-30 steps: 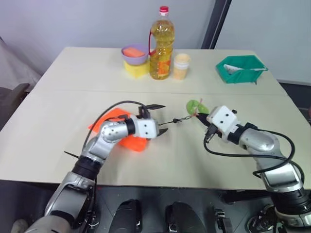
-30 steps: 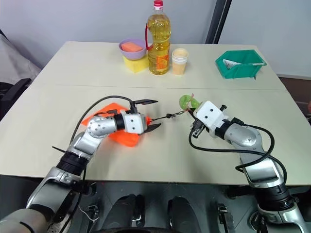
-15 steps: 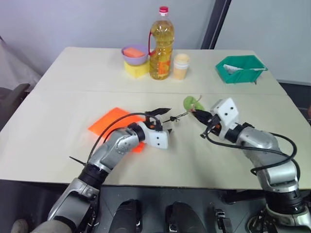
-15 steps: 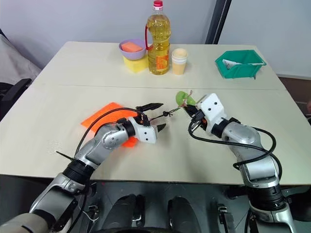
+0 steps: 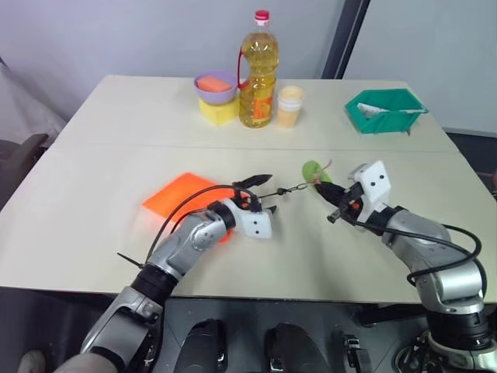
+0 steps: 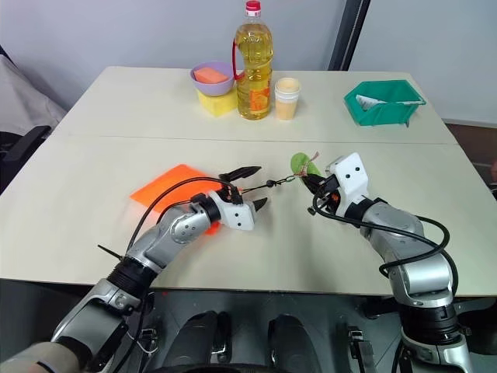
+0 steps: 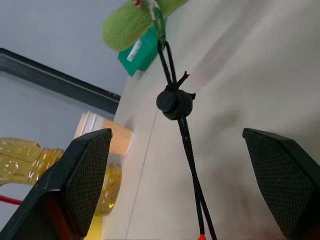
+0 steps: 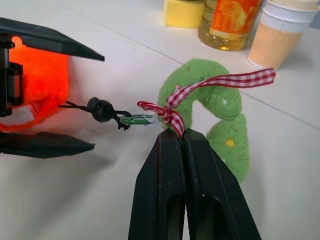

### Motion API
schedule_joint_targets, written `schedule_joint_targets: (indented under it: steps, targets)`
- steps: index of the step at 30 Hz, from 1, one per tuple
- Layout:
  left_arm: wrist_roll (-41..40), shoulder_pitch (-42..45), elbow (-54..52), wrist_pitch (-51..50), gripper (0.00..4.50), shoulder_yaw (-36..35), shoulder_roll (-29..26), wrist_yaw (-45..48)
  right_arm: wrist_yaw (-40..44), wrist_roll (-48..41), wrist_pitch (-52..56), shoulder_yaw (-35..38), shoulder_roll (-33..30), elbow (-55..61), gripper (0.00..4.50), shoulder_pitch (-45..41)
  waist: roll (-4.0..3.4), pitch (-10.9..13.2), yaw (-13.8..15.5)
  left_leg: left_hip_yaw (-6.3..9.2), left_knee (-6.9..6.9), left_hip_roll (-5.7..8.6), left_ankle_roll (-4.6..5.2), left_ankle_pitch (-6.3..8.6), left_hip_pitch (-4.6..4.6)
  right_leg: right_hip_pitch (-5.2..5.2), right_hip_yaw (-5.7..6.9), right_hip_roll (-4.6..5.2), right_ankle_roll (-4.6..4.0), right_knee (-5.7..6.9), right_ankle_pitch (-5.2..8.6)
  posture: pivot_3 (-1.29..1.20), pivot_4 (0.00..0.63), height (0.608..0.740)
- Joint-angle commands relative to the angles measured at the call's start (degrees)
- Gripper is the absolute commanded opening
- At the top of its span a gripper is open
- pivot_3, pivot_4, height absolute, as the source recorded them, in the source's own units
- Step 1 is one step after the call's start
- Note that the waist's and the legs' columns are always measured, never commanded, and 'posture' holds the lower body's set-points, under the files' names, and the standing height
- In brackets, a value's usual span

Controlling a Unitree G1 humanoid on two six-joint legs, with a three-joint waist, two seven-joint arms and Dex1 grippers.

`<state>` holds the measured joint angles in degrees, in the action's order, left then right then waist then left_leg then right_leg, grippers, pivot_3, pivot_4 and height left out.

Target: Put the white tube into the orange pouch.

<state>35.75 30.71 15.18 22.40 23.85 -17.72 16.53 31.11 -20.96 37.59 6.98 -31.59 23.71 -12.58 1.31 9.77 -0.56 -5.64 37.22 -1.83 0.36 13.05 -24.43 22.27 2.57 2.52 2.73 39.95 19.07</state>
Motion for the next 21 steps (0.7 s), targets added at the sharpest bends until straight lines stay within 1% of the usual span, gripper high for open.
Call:
schedule_joint_targets:
  steps: [1, 3, 6, 10, 15, 18, 21]
  targets:
    - [-0.4, 1.39, -0.36, 2.1, 4.47, 0.23, 0.18, -1.68, -0.61, -0.49, -0.71, 1.08, -0.17, 2.35, 0.0, -0.45, 0.0, 0.0, 0.0, 0.0, 0.0, 0.0, 0.0, 0.0, 0.0, 0.0, 0.0, 0.0, 0.0, 0.0, 0.0, 0.0, 0.15, 0.737]
    - [-0.96, 1.54, -0.09, 3.3, 4.47, 0.12, 0.25, -2.19, -0.69, -0.45, -0.79, 0.91, -0.21, 2.27, 0.0, -0.42, 0.0, 0.0, 0.01, 0.0, 0.0, 0.0, 0.0, 0.0, 0.0, 0.01, 0.0, 0.0, 0.0, 0.0, 0.0, 0.0, 0.15, 0.737]
    - [-3.86, 1.25, -0.01, 5.15, 4.47, -0.15, 0.54, -0.76, -0.69, -0.22, -0.95, 0.6, -0.35, 2.13, 0.0, -0.38, 0.0, 0.0, 0.01, 0.0, 0.0, 0.0, 0.0, 0.0, 0.0, 0.01, 0.0, 0.0, 0.0, 0.0, 0.0, 0.0, 0.15, 0.737]
    - [-10.61, 0.13, -0.65, 3.84, 4.47, -1.57, 1.68, 3.13, -0.64, -0.17, -1.07, 0.42, -0.34, 1.98, 0.0, -0.41, 0.0, 0.0, -0.01, 0.0, 0.0, 0.0, 0.0, 0.0, 0.0, 0.0, 0.0, 0.0, 0.0, 0.0, 0.0, 0.0, 0.15, 0.737]
    - [-14.83, -1.07, -1.26, 3.56, 4.47, -1.95, 1.4, 6.23, -0.56, 0.07, -1.47, -0.08, -0.24, 1.63, 0.0, -0.4, 0.0, 0.0, -0.07, 0.0, -0.01, 0.0, -0.01, 0.0, 0.01, 0.0, 0.0, 0.0, 0.0, 0.0, 0.0, 0.0, 0.15, 0.737]
    - [-15.48, -1.66, -1.93, 4.81, 4.47, -1.48, 0.31, 7.59, -0.44, 0.26, -1.83, -0.4, -0.35, 1.46, 0.0, -0.31, 0.0, 0.0, -0.07, 0.0, -0.01, 0.0, -0.01, 0.0, 0.01, 0.0, 0.0, 0.0, 0.0, 0.0, 0.0, 0.0, 0.15, 0.737]
    - [-12.72, -1.65, -2.14, 7.52, 4.47, -0.64, -1.69, 6.97, -0.37, 0.26, -2.03, -0.54, -0.38, 1.48, 0.0, -0.1, -0.01, 0.0, -0.06, 0.0, 0.0, 0.0, -0.01, 0.0, 0.0, 0.0, 0.0, 0.0, 0.0, 0.0, 0.0, 0.0, 0.15, 0.737]
